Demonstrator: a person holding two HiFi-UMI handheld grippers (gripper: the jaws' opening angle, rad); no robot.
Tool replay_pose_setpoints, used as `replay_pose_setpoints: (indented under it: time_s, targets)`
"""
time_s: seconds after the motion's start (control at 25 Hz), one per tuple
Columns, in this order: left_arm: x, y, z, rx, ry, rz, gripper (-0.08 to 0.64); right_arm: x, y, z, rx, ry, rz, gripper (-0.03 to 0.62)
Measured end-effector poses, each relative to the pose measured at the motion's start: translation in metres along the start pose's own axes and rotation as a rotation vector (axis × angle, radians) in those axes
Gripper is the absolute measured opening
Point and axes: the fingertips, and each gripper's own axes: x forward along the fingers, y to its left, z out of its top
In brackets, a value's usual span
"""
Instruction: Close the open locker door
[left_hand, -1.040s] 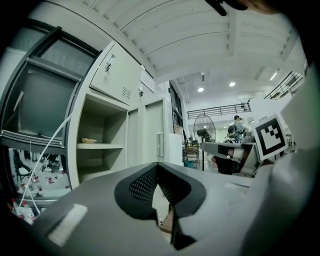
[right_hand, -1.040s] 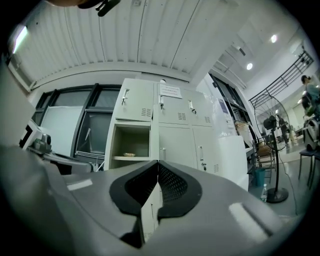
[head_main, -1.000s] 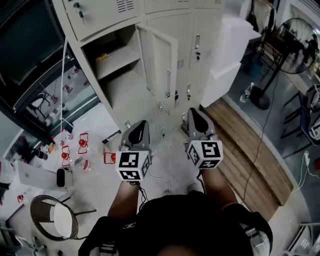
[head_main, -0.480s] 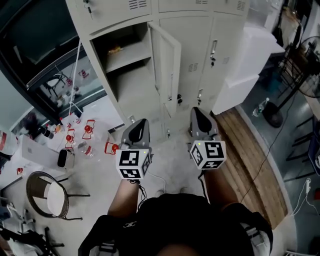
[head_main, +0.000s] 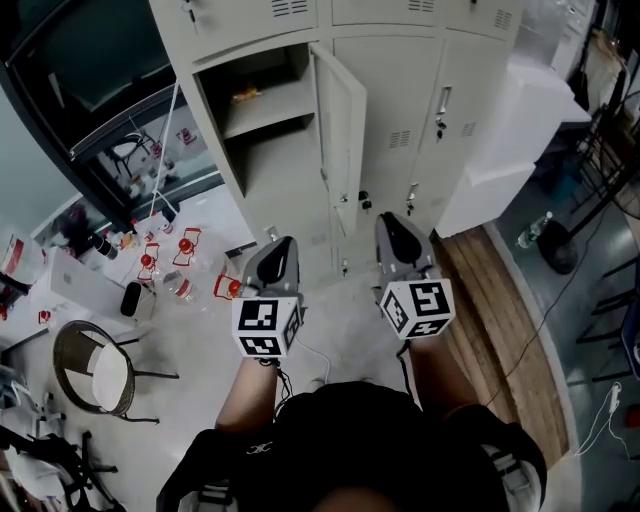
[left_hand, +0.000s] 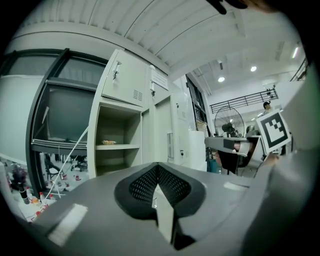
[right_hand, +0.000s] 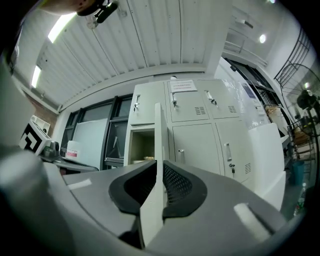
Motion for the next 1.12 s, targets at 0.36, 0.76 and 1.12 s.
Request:
replay_pose_setpoints:
  time_s: [0.36, 0.76, 1.12]
  targets:
    - [-0.006, 0.007, 0.001, 0.0, -0.004, 0.038, 0.001, 0.02, 0.009, 0.008, 0.007, -0.026, 0.092, 0.229]
    - [-0.02, 0.021, 0.001, 0.009, 0.003, 0.098, 0.0, 0.07, 0.004, -0.002, 0.009, 0.049, 0.157, 0.227]
    - [-0.033, 0.032, -0.002, 0.015, 0.016, 0.154, 0.002, 0.104, 0.006, -0.009, 0.038, 0.094, 0.252, 0.225]
